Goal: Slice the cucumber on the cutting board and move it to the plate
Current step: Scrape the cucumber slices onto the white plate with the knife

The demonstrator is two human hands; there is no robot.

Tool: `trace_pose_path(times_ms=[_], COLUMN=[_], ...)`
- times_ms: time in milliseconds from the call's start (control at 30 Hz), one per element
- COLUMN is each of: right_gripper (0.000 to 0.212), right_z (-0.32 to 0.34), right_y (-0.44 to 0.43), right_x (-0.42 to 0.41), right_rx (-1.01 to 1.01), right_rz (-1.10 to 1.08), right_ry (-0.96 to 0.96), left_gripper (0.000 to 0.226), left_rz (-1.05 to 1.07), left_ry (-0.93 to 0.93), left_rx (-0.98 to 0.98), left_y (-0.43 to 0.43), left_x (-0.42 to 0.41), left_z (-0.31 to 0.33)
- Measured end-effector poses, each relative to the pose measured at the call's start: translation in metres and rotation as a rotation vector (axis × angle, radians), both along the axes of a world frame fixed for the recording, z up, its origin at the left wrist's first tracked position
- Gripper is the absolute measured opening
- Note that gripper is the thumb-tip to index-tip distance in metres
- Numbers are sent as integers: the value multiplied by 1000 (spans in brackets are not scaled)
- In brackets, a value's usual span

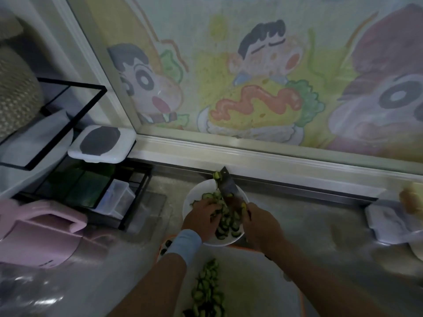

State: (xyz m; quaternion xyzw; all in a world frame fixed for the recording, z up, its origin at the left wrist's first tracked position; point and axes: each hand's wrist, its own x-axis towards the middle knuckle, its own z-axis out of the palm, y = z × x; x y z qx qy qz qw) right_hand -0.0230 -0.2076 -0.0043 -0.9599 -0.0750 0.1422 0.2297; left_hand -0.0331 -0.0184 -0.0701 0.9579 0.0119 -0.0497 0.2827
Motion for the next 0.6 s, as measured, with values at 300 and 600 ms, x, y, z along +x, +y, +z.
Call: trace_pose_path(times_ms=[300, 600], right_gripper=[30, 18], right_z=[-1, -2], right_y=[-16, -9], right_x=[9, 9], right_rx=[-133, -90], right_rz=[86, -5], right_ry=[-114, -43], left_gripper=[50, 44], left_rz=[8, 118], left_ry=[-350, -237], left_rx=[-38, -17], left_y=[1, -8], left_x=[21, 1], left_z=[24, 18])
